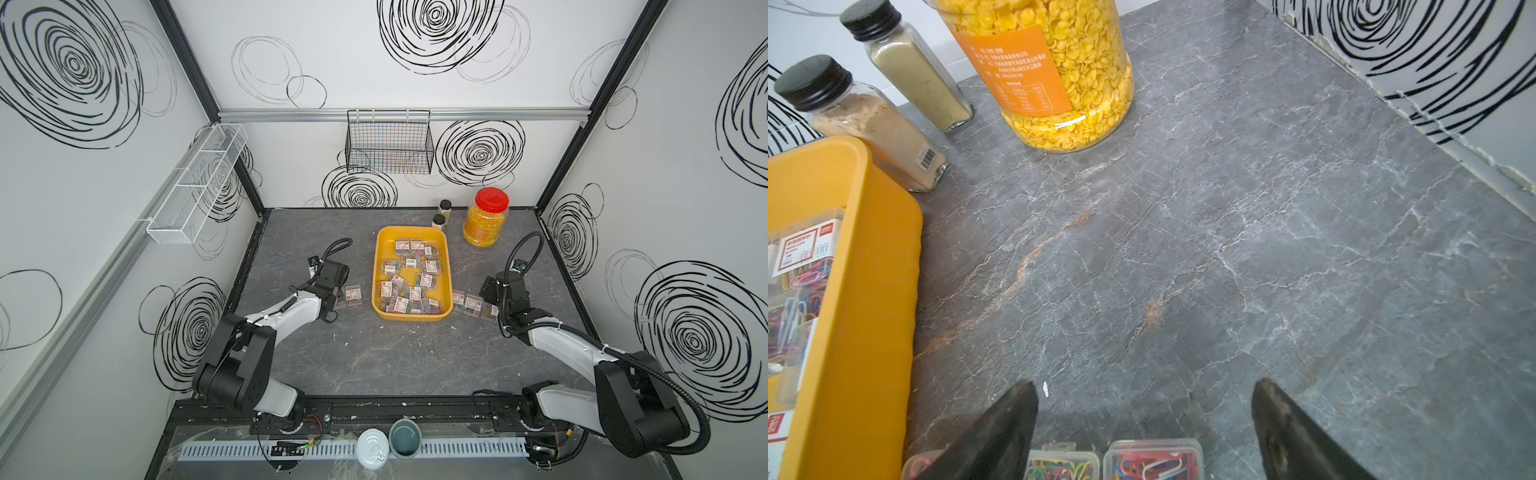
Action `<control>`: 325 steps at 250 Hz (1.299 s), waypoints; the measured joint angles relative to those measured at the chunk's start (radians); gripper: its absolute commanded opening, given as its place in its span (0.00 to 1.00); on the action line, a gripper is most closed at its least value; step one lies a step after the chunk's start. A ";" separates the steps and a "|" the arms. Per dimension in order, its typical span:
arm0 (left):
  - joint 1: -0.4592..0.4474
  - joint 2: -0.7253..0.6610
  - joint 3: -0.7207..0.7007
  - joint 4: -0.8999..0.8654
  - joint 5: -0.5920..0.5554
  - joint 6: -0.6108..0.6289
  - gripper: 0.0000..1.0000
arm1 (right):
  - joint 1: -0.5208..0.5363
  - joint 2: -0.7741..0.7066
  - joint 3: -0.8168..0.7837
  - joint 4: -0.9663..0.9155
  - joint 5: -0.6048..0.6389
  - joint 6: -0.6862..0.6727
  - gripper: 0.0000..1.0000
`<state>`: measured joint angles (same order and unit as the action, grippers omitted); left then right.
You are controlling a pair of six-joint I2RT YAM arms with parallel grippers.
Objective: Take the paper clips out of the storage box
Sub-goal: Place the boxed paper clips at the center of the board, then pick up the boxed paper clips from the storage box.
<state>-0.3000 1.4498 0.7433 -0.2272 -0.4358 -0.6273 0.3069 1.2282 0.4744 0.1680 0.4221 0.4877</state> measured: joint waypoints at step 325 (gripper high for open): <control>-0.198 -0.467 0.121 -0.182 0.058 -0.289 0.93 | 0.348 0.387 0.492 -0.047 -0.013 -0.045 0.77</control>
<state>-0.4976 0.9833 0.8642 -0.4088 -0.3779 -0.9165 0.6544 1.6150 0.9668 0.1207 0.4088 0.4423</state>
